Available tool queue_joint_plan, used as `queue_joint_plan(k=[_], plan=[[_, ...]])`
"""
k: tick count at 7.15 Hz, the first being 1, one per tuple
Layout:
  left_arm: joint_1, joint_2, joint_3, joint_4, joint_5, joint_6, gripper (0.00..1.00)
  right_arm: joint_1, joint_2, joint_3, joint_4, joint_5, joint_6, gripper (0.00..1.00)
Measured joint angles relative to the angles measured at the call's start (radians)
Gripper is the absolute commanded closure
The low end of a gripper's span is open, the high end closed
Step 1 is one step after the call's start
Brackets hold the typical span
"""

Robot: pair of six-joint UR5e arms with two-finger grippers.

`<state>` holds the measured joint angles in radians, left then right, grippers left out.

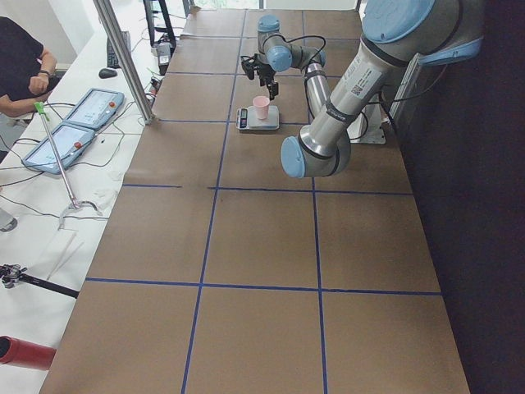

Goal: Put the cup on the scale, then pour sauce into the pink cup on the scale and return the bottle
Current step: 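Release the cup and withdraw left gripper while right gripper approaches the bottle, then lower the right gripper around the glass sauce bottle and close it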

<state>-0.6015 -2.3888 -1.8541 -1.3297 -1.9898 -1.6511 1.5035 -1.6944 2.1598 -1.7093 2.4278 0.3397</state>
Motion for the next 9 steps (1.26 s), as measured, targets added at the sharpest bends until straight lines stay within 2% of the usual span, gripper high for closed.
queue_joint_plan(k=[2, 3, 4, 5, 6, 7, 9], plan=[[-0.073, 0.072, -0.100, 0.032, -0.050, 0.099, 0.00, -0.153, -0.017, 0.184, 0.011, -0.073, 0.280, 0.00], [-0.106, 0.109, -0.137, 0.038, -0.059, 0.145, 0.00, -0.274, -0.018, 0.262, 0.030, -0.155, 0.432, 0.00], [-0.145, 0.152, -0.179, 0.054, -0.063, 0.205, 0.00, -0.418, -0.028, 0.310, 0.099, -0.261, 0.607, 0.00], [-0.193, 0.198, -0.230, 0.093, -0.065, 0.294, 0.00, -0.594, -0.064, 0.329, 0.212, -0.422, 0.788, 0.00], [-0.238, 0.229, -0.265, 0.135, -0.065, 0.386, 0.00, -0.806, -0.120, 0.335, 0.316, -0.654, 0.939, 0.00], [-0.272, 0.258, -0.289, 0.162, -0.066, 0.462, 0.00, -1.000, -0.163, 0.336, 0.369, -0.877, 1.055, 0.00], [-0.307, 0.308, -0.314, 0.177, -0.065, 0.573, 0.00, -1.266, -0.213, 0.289, 0.431, -1.219, 1.192, 0.00]])
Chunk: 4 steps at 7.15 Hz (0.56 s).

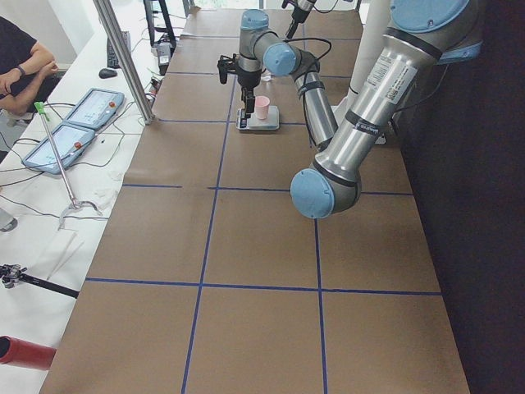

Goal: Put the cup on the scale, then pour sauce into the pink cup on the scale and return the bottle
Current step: 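Lower the right gripper around the glass sauce bottle and close it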

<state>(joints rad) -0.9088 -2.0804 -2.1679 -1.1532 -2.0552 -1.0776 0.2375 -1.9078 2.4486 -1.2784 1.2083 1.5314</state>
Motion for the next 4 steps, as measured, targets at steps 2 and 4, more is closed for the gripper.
queue_joint_plan(k=[2, 4], plan=[[-0.043, 0.094, -0.017, -0.001, 0.003, 0.193, 0.00, -0.093, -0.017, -0.148, 0.204, -0.184, 0.020, 0.00], [-0.107, 0.212, -0.030, -0.011, 0.005, 0.430, 0.00, -0.106, -0.016, -0.221, 0.288, -0.283, -0.018, 0.00]])
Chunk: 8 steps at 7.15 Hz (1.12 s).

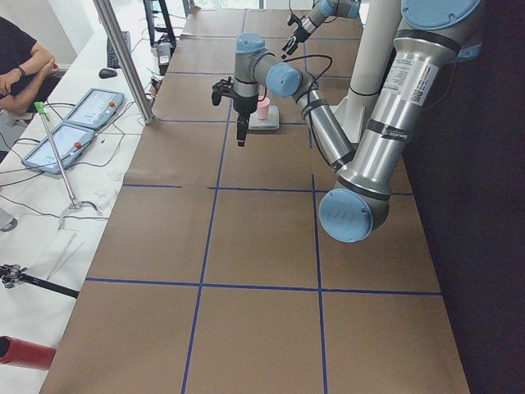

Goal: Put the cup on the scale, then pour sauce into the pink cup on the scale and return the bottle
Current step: 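Lower the right gripper around the glass sauce bottle and close it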

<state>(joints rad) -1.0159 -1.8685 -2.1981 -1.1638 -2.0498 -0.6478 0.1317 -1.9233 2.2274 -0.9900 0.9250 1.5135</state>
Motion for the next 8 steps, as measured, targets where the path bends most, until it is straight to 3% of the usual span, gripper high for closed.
queue_joint_plan(k=[3, 5, 8], plan=[[-0.049, 0.205, 0.011, -0.171, 0.002, 0.213, 0.00, -0.004, 0.062, -0.122, 0.115, -0.047, -0.139, 0.00], [-0.067, 0.271, 0.046, -0.272, 0.002, 0.259, 0.00, -0.001, 0.076, -0.216, 0.250, -0.078, -0.237, 0.00], [-0.070, 0.337, 0.090, -0.401, 0.002, 0.265, 0.00, 0.026, 0.078, -0.250, 0.285, -0.091, -0.300, 0.00]])
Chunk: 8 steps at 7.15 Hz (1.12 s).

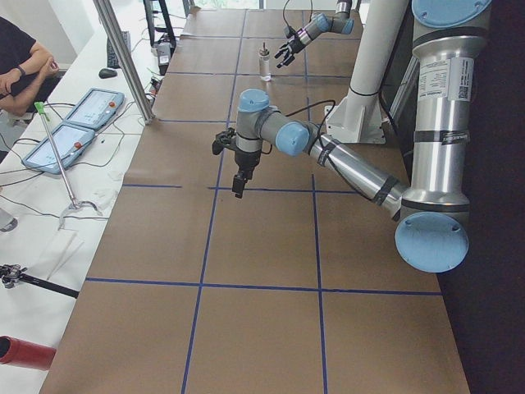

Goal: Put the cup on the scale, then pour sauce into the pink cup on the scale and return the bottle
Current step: 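Lower the right gripper around the glass sauce bottle and close it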

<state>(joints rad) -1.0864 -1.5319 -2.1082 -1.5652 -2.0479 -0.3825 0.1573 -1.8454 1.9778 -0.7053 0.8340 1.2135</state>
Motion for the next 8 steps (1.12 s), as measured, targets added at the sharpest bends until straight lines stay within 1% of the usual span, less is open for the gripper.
queue_joint_plan(k=[2, 5, 8], plan=[[-0.003, 0.008, 0.004, -0.016, 0.000, -0.001, 0.00, 0.019, 0.022, -0.010, 0.001, -0.002, -0.028, 0.00], [-0.009, 0.007, 0.003, -0.019, 0.000, -0.002, 0.00, 0.049, 0.078, -0.059, 0.002, 0.001, -0.054, 0.00], [-0.019, 0.003, 0.000, -0.018, 0.001, -0.003, 0.00, 0.069, 0.087, -0.072, 0.002, 0.005, -0.066, 0.00]])
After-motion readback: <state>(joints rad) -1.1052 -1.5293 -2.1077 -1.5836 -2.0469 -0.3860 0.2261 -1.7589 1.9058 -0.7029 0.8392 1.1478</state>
